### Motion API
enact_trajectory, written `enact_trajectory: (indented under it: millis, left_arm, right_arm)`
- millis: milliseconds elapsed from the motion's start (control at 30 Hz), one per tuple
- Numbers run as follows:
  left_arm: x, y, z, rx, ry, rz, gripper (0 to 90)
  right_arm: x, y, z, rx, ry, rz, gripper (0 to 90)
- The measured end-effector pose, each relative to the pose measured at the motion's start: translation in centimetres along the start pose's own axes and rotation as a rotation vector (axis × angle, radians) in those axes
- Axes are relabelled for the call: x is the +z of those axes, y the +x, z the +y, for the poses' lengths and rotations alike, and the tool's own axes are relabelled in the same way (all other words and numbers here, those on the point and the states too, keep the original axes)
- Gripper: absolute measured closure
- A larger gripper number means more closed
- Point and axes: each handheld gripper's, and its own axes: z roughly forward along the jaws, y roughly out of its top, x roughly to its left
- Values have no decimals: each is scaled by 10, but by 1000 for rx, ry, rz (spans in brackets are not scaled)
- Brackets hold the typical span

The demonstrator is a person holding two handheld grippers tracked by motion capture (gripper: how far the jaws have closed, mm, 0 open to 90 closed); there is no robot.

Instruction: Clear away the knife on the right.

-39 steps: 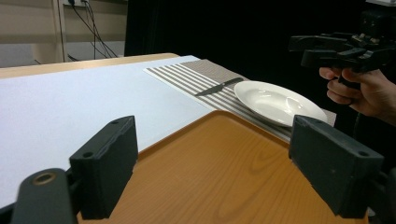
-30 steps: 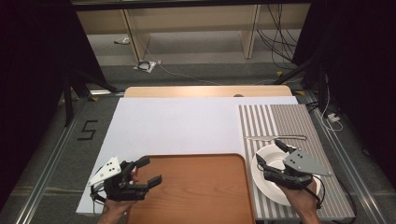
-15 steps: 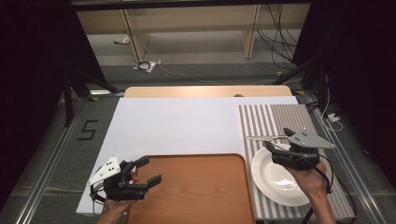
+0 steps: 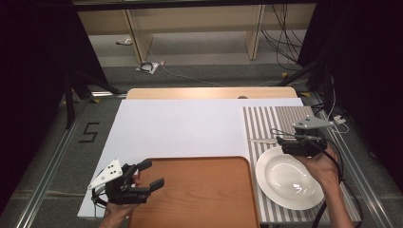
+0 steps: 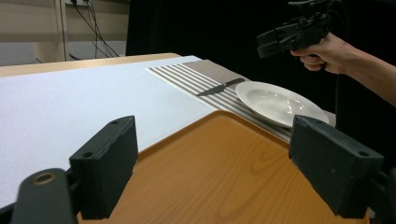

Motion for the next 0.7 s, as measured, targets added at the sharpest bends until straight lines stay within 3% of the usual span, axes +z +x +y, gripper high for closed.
enact_trajectory:
  millis: [167, 200, 667, 700]
  left_arm:
    - [0, 0, 0, -1, -1, 0, 156]
    - [0, 0, 0, -1, -2, 0, 156]
    - [0, 0, 0, 2, 0, -3, 156]
    - [0, 0, 0, 2, 1, -3, 156]
  right_arm:
    - [12, -13, 1, 20, 55, 27, 288]
    - [19, -18, 1, 21, 91, 36, 288]
    - [51, -38, 4, 15, 215, 59, 275]
    - [56, -40, 5, 7, 245, 65, 276]
